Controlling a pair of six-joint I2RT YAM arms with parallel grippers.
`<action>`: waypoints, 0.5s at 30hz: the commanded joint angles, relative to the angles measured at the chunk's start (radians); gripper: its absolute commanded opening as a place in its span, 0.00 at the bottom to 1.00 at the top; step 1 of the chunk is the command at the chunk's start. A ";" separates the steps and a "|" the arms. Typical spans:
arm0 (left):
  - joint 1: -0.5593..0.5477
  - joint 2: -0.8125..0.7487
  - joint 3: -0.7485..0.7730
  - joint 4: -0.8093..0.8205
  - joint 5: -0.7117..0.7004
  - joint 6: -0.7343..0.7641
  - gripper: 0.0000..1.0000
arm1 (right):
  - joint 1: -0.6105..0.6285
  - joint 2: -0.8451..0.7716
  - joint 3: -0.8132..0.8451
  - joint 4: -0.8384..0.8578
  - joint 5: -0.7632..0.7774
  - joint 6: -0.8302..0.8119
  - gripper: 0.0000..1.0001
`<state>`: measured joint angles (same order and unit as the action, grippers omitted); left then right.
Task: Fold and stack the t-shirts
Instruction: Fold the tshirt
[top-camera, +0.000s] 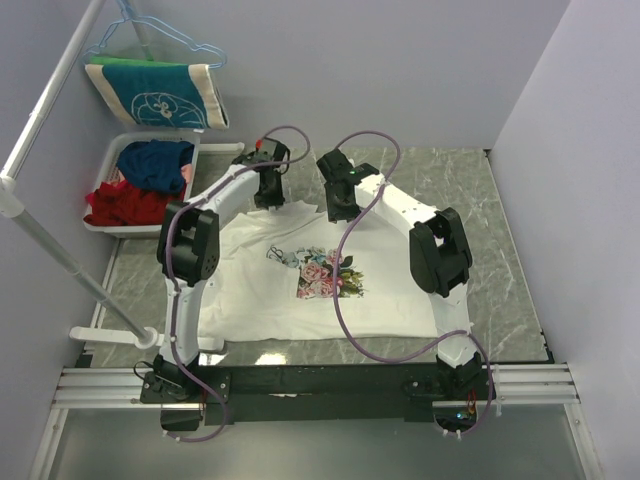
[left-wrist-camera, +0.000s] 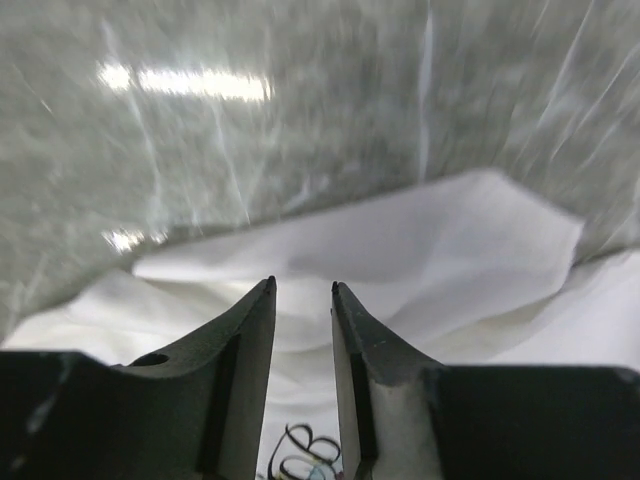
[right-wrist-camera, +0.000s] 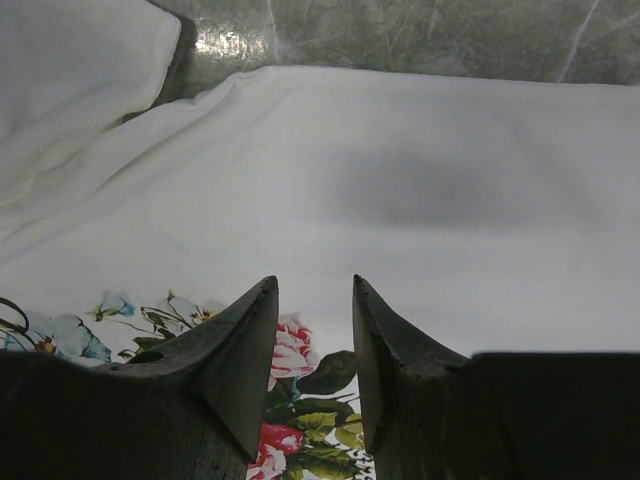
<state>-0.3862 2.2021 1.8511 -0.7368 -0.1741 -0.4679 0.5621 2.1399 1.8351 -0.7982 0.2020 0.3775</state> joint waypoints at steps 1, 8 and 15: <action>0.024 -0.018 0.086 0.048 -0.054 -0.023 0.36 | -0.011 -0.015 0.026 -0.003 0.027 0.006 0.43; 0.033 0.142 0.261 -0.027 -0.010 0.024 0.33 | -0.016 -0.018 0.023 -0.004 0.027 0.004 0.43; 0.033 0.120 0.186 -0.018 0.021 0.040 0.34 | -0.022 -0.020 0.010 0.002 0.033 0.004 0.43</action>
<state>-0.3489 2.3535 2.0701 -0.7437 -0.1780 -0.4526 0.5533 2.1399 1.8347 -0.7982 0.2054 0.3771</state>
